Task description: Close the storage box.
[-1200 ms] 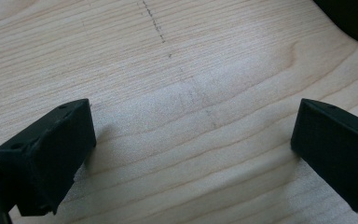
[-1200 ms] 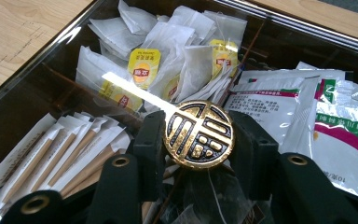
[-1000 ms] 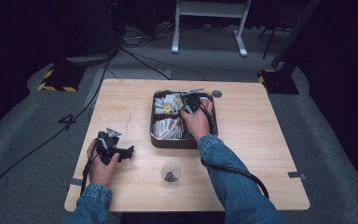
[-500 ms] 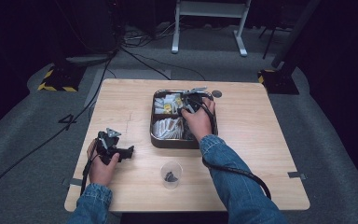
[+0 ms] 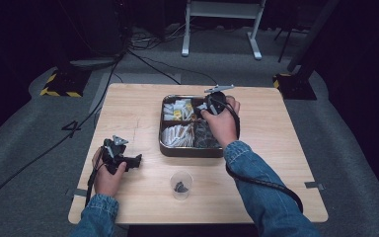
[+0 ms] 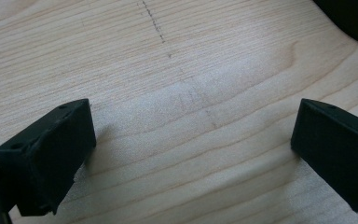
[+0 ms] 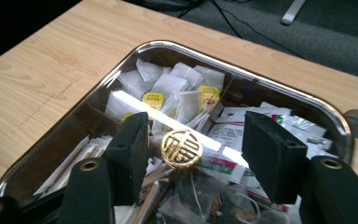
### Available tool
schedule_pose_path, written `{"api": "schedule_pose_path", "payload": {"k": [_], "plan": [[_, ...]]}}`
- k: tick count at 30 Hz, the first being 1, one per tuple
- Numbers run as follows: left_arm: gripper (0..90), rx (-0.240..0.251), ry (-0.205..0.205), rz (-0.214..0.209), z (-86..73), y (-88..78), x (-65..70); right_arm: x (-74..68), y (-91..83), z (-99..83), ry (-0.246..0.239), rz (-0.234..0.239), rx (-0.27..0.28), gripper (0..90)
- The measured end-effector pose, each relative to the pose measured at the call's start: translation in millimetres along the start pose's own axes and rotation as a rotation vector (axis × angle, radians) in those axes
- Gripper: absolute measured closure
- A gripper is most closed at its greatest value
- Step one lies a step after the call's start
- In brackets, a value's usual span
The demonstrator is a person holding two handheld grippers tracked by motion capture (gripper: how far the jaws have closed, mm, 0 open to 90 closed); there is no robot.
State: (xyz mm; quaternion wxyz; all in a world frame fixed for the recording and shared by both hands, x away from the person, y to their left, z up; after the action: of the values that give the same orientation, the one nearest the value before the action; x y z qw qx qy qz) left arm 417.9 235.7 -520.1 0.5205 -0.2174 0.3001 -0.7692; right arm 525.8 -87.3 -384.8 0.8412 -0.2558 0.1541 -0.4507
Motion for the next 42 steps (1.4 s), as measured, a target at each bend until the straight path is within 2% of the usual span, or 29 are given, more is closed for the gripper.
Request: {"api": "schedule_pose_path", "payload": {"k": [10,14,17,21,24,30,33,42], "plan": [[0.2,0.0,-0.001,-0.001,-0.1,0.0,0.1,22.9,-46.4,3.0,-0.008,-0.009,0.04,41.9],[0.2,-0.001,0.0,-0.001,-0.1,-0.1,0.1,34.2,-62.9,-2.8,0.0,-0.005,0.044,41.3],[0.2,0.0,0.0,0.0,-0.1,0.0,0.1,43.0,-75.5,-8.6,-0.028,-0.002,0.033,41.1],[0.2,0.0,0.0,0.0,0.0,0.0,0.0,55.9,-94.3,-14.1,-0.01,0.005,0.053,40.7],[0.2,0.0,0.0,0.0,0.0,0.0,0.1,63.2,-106.5,-18.0,-0.031,0.012,0.062,40.3],[0.2,0.002,0.001,-0.003,0.1,0.3,0.1,78.5,-124.3,-35.3,-0.043,0.024,0.05,39.3],[0.2,0.002,0.002,-0.003,0.2,0.4,0.2,86.6,-130.6,-46.9,-0.057,0.012,0.039,39.2],[0.3,0.001,0.002,-0.007,0.2,0.5,0.5,112.8,-145.8,-82.3,-0.057,0.01,0.059,37.2]]}}
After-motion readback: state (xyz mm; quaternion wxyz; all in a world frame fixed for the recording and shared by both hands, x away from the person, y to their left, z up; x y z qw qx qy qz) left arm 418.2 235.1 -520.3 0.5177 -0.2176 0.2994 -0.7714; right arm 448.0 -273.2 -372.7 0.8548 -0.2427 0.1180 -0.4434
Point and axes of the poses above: each handheld gripper's, and its own axes: y roughly forward along the jaws, z roughly out of its top, x roughly to its right, the point moved 2 cm from there along y, roughly forward along the jaws, and after that the axes turned 5 degrees about x, right-handed, at the moved point
